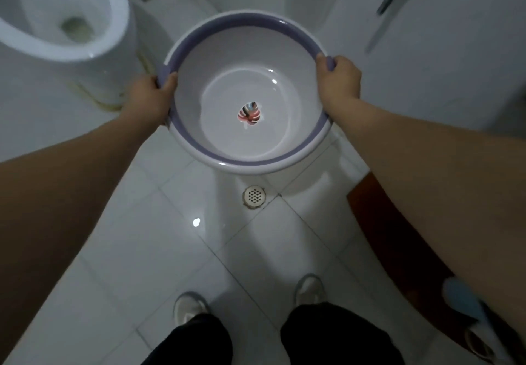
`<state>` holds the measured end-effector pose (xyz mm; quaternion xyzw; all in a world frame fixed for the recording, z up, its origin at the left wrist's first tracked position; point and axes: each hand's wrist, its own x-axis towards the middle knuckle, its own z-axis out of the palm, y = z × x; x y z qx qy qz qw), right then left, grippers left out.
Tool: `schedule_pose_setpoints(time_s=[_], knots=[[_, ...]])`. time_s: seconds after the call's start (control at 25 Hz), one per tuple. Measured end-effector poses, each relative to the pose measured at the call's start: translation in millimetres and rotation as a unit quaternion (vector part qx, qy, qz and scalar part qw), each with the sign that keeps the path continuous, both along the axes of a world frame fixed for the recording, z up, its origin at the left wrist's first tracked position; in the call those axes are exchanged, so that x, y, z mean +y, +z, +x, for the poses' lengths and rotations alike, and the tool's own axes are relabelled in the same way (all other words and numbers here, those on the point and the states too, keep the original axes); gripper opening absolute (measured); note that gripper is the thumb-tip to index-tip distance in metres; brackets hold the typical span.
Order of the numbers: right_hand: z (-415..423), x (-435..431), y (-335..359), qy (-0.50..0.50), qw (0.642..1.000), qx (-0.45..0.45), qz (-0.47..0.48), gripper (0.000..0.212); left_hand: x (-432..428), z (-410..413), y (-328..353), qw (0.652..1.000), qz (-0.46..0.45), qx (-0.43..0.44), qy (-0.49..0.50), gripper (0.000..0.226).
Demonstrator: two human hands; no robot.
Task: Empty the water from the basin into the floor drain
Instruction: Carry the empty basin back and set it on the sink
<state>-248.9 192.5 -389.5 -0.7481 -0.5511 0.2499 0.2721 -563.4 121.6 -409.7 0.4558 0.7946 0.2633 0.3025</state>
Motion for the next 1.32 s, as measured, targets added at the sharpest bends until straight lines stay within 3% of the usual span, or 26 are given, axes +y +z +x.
schedule_pose_setpoints(time_s=[0.32, 0.56, 0.72, 1.0, 1.32], knots=[[15, -4, 275, -0.002, 0.999, -0.011, 0.033, 0.040, 4, 3, 269, 0.998, 0.062, 0.014, -0.029, 0.051], [37, -7, 454, 0.003, 0.998, -0.028, 0.058, 0.045, 3, 17, 442, 0.996, 0.065, -0.007, -0.058, 0.050], [55, -2, 569, 0.023, 0.996, -0.026, 0.088, 0.045, 14, 26, 555, 0.991, 0.114, 0.014, -0.074, 0.054], [92, -26, 683, 0.010, 0.993, -0.001, 0.114, 0.043, 22, 54, 658, 0.987, 0.128, 0.037, -0.095, 0.049], [163, -76, 702, -0.055, 0.993, 0.007, 0.106, 0.041, 30, 117, 701, 0.972, 0.141, 0.062, -0.178, 0.055]])
